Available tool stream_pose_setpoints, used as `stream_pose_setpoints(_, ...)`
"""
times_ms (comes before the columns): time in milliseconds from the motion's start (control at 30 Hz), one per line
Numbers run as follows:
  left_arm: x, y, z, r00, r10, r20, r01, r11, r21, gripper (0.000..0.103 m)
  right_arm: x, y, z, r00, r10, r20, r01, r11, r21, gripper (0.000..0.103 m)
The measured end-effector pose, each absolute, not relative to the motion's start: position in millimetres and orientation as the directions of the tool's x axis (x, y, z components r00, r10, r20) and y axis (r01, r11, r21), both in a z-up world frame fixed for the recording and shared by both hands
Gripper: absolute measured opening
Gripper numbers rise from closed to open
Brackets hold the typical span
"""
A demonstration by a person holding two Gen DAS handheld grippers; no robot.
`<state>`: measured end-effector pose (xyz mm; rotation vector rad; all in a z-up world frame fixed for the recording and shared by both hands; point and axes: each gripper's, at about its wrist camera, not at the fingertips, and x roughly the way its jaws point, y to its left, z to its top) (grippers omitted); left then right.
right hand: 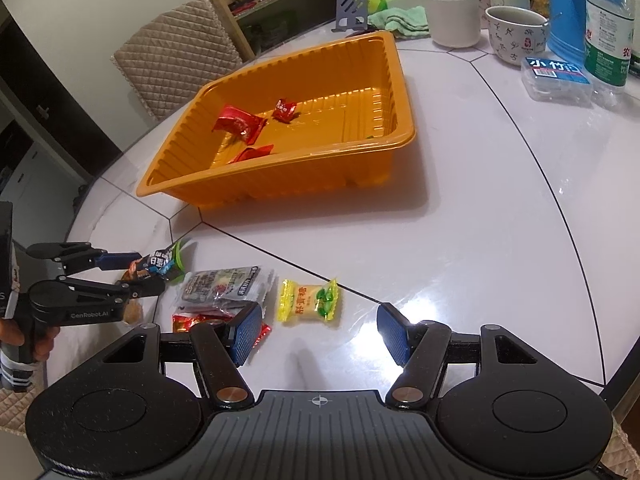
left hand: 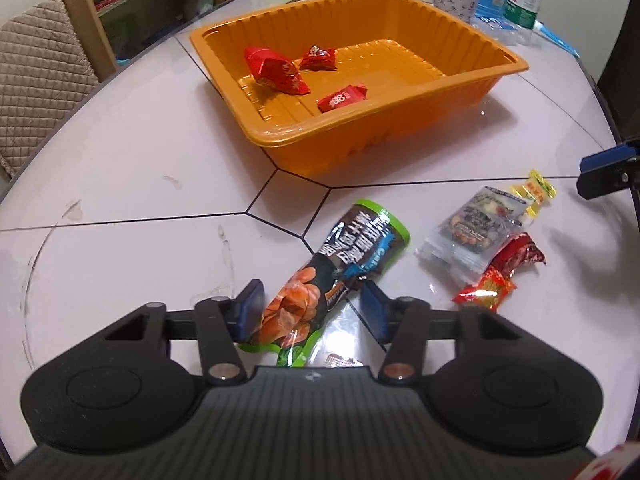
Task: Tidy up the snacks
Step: 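Grasp the green-wrapped snack bag with the left gripper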
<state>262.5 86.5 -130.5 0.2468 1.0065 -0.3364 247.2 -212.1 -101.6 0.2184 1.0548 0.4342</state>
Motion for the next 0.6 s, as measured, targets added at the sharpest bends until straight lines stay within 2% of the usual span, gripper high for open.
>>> stream_pose_setpoints(33,263,86,-130,0.492,-0.164,-0.855,0.396,0.917,0.052,0.032,248,-212,-102,0.419,0.445,-0.792,-0.239,0.895,0.377,0.064)
stream_pose_setpoints(100,264,87,-129,0.493,-0.158,-0.856,0.398,0.915,0.06,0.03,249,-212,-103,0.417,0.443,-0.793,-0.234,0.896,0.377,0.064)
stream_pose_setpoints(300,268,99,-129,0.492,-0.151,-0.857,0.352,0.935,0.037,0.03,250,-215,-104,0.421,0.436,-0.796,-0.221,0.9,0.376,0.064)
stream_pose_setpoints(367,269,101,-129,0.484,-0.16,-0.86,0.351,0.936,0.023,0.034,251,-217,-104,0.424,0.431,-0.797,-0.216,0.902,0.373,0.064)
stream_pose_setpoints(400,271,101,-129,0.48,-0.164,-0.862,0.348,0.937,0.016,0.04,252,-218,-104,0.425,0.429,-0.797,-0.213,0.903,0.373,0.064)
stream_pose_setpoints(500,274,99,-132,0.474,-0.169,-0.864,0.348,0.938,0.007,0.042,254,-219,-105,0.426,0.427,-0.798,-0.208,0.904,0.373,0.064)
stream_pose_setpoints(567,275,97,-132,0.482,-0.167,-0.86,0.345,0.939,0.011,0.041,255,-219,-104,0.428,0.426,-0.797,-0.215,0.905,0.368,0.064)
stream_pose_setpoints(600,276,97,-132,0.485,-0.171,-0.858,0.341,0.94,0.005,0.034,254,-219,-104,0.43,0.424,-0.797,-0.222,0.905,0.362,0.064)
